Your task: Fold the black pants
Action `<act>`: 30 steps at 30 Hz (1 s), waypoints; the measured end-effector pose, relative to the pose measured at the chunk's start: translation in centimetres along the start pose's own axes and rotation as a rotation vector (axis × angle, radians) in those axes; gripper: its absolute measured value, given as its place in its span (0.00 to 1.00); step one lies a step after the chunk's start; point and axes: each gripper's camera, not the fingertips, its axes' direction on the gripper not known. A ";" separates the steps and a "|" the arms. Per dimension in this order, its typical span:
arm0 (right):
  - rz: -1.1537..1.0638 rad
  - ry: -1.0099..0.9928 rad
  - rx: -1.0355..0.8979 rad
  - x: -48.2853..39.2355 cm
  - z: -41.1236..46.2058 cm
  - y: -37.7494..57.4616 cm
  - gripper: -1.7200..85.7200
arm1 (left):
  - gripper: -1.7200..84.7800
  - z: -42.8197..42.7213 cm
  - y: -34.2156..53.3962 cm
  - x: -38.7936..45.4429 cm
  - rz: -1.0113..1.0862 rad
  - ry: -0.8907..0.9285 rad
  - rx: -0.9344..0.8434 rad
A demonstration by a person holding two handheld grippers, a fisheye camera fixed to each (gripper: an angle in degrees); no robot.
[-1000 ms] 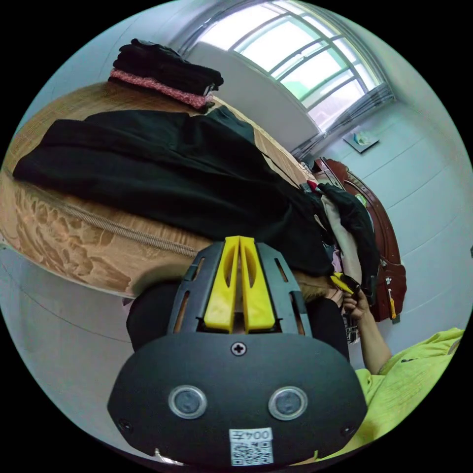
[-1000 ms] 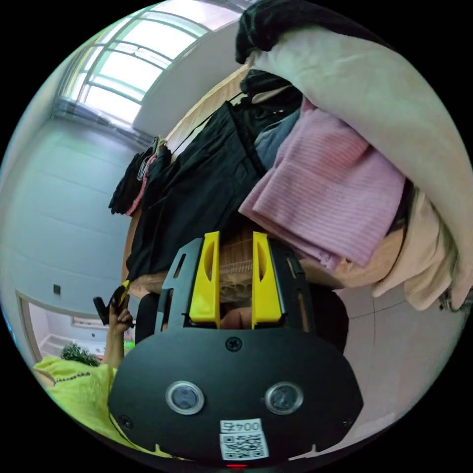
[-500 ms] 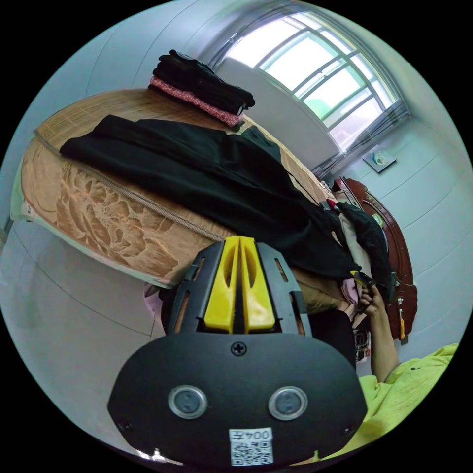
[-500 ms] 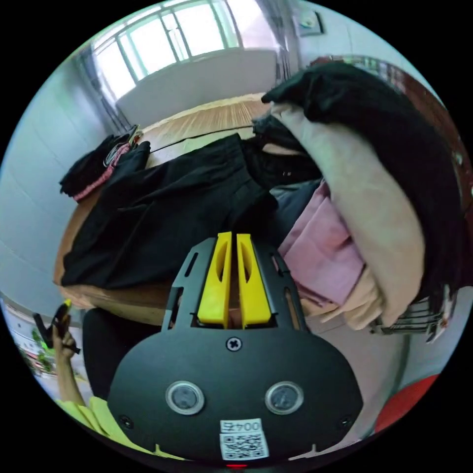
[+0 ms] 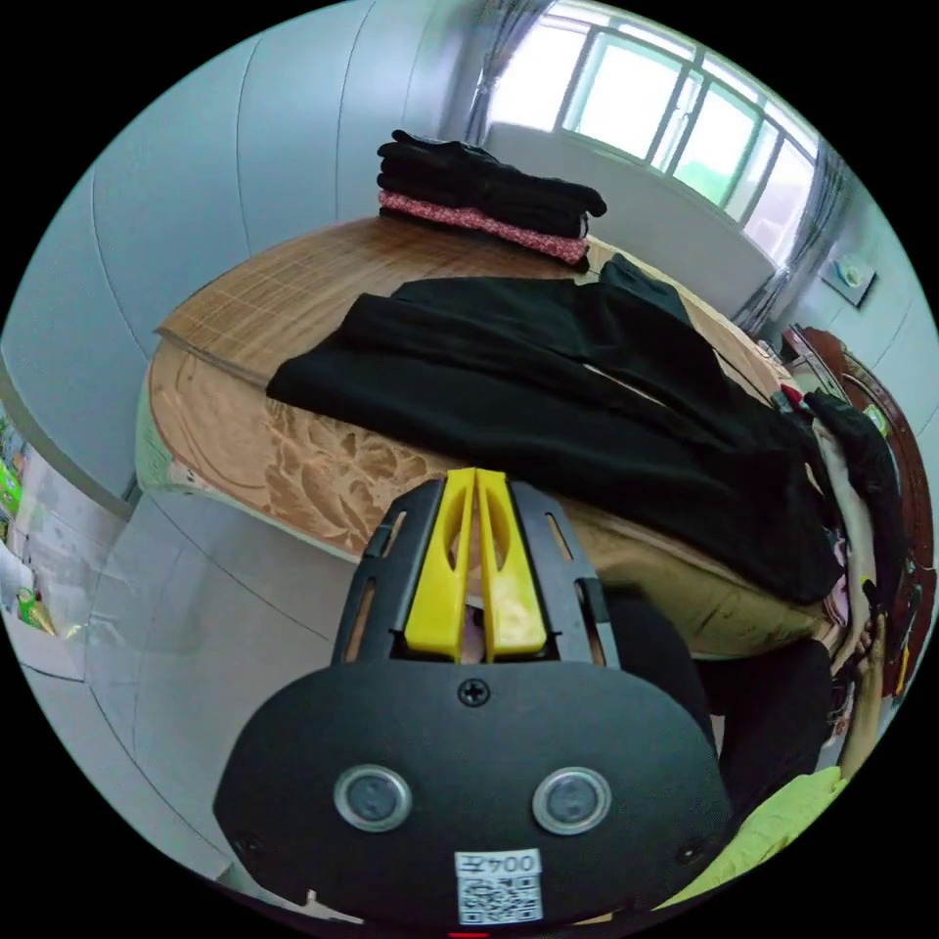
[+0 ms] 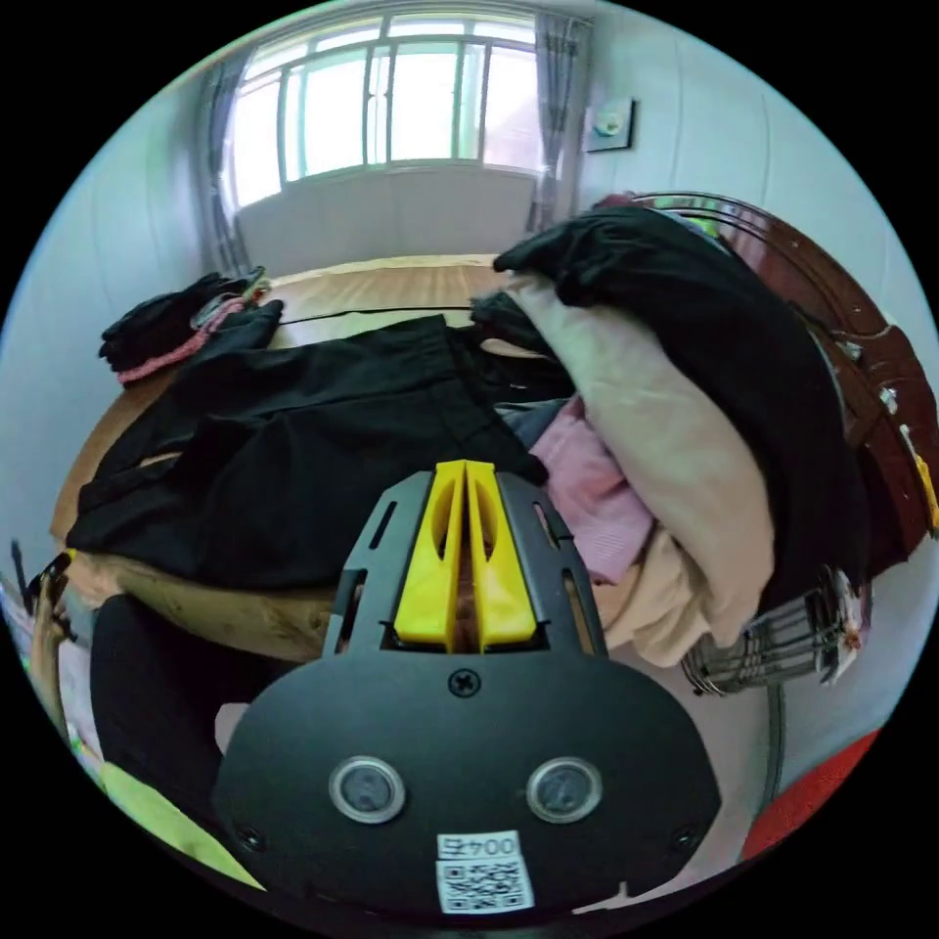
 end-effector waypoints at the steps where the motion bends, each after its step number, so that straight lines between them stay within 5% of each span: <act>1: -0.036 -0.075 0.004 -1.6 0.3 0.5 0.02 | 0.05 0.3 -0.7 -1.1 -0.048 -0.022 0.021; 7: -0.097 -0.326 -0.080 -9.0 4.1 2.6 0.07 | 0.11 2.7 -2.6 -7.9 -0.354 -0.060 0.085; 11: -0.169 -0.248 -0.130 -13.1 6.8 3.4 0.05 | 0.11 3.5 -4.1 -9.9 -0.400 -0.111 0.080; 14: -0.295 -0.134 -0.225 -16.1 9.7 4.5 0.02 | 0.10 2.3 -6.4 -6.8 -0.162 -0.172 0.197; 19: -0.326 -0.072 -0.182 -18.5 11.2 6.5 0.01 | 0.19 7.4 -13.0 -2.1 0.200 -0.267 -0.017; 23: -0.374 -0.040 -0.186 -20.1 11.9 6.9 0.01 | 0.21 11.0 -16.2 -1.7 0.260 -0.322 -0.165; 30: -0.343 -0.054 -0.188 -21.1 13.1 6.9 0.01 | 0.03 12.3 -25.0 -2.0 0.205 -0.156 -0.358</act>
